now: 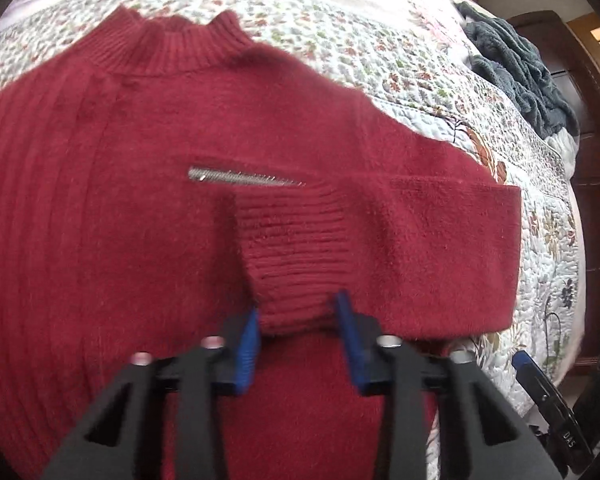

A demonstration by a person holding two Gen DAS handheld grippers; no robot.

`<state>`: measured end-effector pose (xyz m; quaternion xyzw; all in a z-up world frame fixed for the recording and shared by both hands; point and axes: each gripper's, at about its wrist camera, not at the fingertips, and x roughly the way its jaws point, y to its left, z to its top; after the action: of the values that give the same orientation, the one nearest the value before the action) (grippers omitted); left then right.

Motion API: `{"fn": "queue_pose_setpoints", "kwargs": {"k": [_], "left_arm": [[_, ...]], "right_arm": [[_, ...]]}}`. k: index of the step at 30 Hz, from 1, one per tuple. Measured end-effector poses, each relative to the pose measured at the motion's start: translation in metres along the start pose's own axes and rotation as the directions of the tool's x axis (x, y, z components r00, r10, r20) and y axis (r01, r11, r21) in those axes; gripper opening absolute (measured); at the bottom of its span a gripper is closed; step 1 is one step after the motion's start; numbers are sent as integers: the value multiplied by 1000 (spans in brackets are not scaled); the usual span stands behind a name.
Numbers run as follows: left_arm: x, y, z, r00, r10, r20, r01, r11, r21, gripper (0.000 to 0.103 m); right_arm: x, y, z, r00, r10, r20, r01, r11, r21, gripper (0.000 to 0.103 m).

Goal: Fold small clothes
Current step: 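Release the sleeve with the right gripper while the left gripper grasps the other cuff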

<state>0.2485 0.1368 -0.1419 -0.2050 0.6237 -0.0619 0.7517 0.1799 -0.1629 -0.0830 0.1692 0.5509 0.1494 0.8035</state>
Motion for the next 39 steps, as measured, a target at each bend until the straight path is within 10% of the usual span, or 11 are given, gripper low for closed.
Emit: {"fn": "queue_pose_setpoints", "kwargs": {"k": [9,16,33,39], "left_arm": [[-74,8,-8,973,-76,219,69,997,43,17],[-127,64,-2,949,-8,317,7,1000,6,17],[-99,191,-3,955,206,215,-178,974,-143,30],[-135,194,-13,909,267,320,-221,960,-173,34]], "right_arm": [[-5,-11,6,1000,-15,9,15,999,41,38],[18,5,26,999,42,-28,-40,997,65,52],[108,41,29,980,-64,-188,70,997,24,38],[74,62,37,985,-121,-119,114,991,-67,41]]}}
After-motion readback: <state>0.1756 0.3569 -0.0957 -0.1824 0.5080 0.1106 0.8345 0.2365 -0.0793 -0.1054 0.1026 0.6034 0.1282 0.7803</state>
